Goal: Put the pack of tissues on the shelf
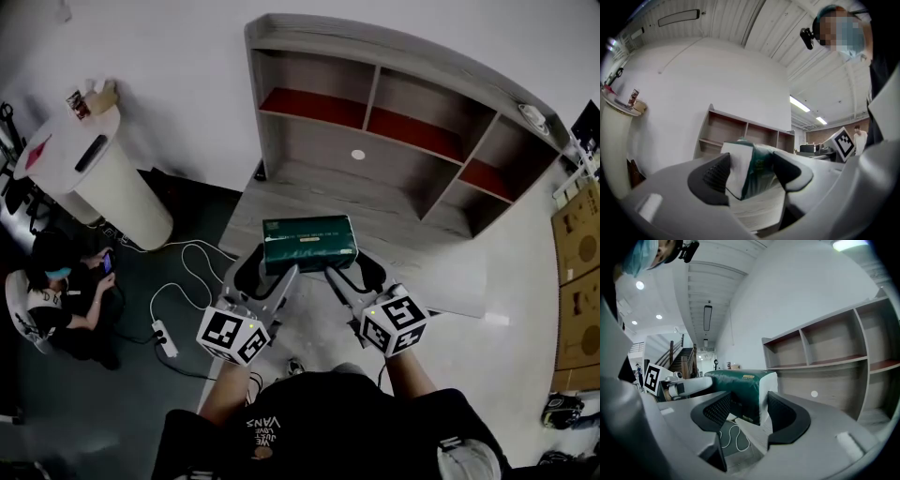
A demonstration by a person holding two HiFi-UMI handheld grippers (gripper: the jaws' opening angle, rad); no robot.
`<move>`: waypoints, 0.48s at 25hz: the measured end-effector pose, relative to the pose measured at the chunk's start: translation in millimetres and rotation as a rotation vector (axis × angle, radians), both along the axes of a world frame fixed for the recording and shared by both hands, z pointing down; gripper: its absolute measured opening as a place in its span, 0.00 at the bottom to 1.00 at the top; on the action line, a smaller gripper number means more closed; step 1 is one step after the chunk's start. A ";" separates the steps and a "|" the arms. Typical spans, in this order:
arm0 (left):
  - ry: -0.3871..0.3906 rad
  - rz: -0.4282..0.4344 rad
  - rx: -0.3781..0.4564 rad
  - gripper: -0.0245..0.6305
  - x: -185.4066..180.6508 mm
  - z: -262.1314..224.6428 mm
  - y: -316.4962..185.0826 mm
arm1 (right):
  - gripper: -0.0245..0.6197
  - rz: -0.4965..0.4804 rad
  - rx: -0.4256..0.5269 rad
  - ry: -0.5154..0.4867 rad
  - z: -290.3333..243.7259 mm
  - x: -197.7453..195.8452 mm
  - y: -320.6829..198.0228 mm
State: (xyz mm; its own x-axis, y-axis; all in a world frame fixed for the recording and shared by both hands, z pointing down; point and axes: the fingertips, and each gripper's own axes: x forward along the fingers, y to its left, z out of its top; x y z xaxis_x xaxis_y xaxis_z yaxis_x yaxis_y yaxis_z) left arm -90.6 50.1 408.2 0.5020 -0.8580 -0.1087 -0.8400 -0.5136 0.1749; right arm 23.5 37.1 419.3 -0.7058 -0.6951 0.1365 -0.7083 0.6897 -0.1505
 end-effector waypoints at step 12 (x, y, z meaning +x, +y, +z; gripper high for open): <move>-0.007 0.034 0.015 0.53 -4.3 -3.9 -46.3 | 0.41 0.035 0.014 -0.004 -4.5 -3.8 -42.6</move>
State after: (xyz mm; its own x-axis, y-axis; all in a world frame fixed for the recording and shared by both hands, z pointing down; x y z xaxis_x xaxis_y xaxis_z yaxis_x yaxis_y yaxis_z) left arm -94.9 3.8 404.3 0.5316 -0.8388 -0.1174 -0.8233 -0.5443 0.1610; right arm 19.7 -5.5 414.8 -0.6815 -0.7213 0.1235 -0.7315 0.6664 -0.1441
